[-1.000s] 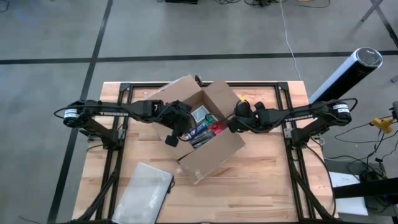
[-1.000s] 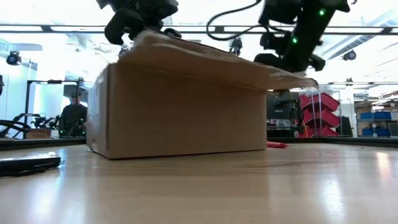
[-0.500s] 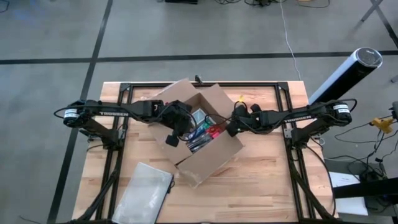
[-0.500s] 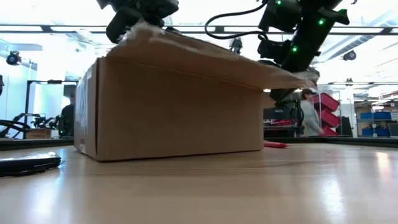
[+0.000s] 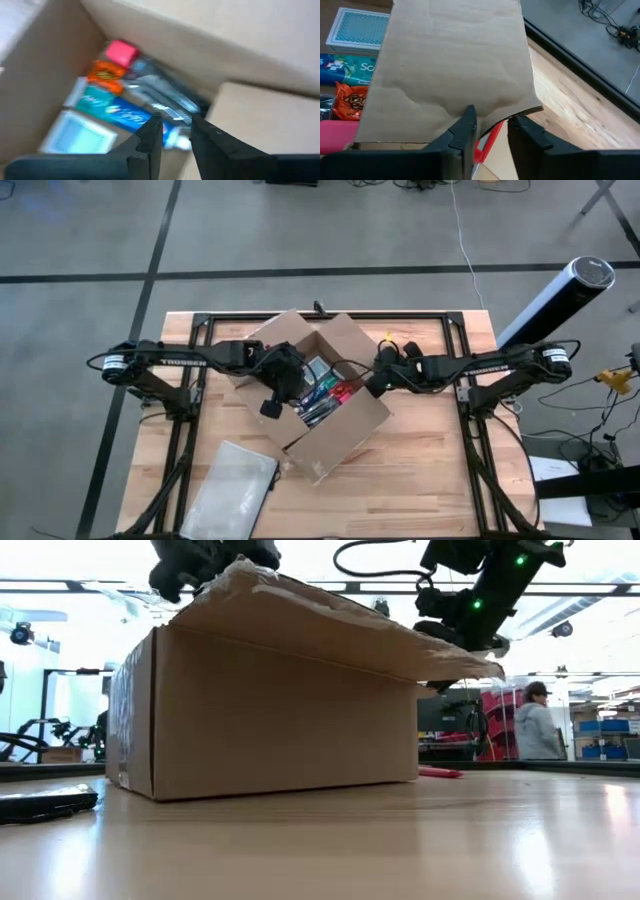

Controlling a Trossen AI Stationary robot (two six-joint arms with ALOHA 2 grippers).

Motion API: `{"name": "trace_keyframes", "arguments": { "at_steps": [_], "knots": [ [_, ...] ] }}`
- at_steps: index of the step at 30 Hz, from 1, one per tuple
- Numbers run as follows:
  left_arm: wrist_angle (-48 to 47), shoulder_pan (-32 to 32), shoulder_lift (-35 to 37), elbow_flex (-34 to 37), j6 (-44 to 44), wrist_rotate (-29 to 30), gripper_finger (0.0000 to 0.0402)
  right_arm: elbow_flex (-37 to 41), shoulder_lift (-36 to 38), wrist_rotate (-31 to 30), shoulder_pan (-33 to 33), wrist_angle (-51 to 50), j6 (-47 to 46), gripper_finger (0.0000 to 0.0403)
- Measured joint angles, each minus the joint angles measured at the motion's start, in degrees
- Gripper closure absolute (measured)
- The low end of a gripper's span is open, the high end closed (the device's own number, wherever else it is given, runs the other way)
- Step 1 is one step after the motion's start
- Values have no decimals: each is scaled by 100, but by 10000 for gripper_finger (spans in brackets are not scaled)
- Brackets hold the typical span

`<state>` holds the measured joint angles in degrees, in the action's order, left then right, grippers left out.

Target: Unpack boxes

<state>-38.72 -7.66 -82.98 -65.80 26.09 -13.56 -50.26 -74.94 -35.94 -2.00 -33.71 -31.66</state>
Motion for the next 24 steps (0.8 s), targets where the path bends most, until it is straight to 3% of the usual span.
{"name": "trace_keyframes", "arguments": {
  "at_steps": [4, 9, 14, 19, 24],
  "knots": [
    [-194, -357, 0, 0, -95, -907, 342, -5, 169, 6, 0, -13, 80, 260],
    [-304, -852, 0, 0, -75, -1026, 339, -6, 435, 24, 85, -1, 258, 240],
    [-309, -1036, 9, 0, -111, -1015, 301, -7, 921, 26, 134, 212, 580, 232],
    [-325, -1034, 36, 0, -137, -964, 252, -7, 1341, 66, 273, 1057, 1424, 235],
    [-423, -1034, 150, 0, -161, -944, 210, -13, 1113, 1051, 359, 2006, 1799, 248]
  ]
}}
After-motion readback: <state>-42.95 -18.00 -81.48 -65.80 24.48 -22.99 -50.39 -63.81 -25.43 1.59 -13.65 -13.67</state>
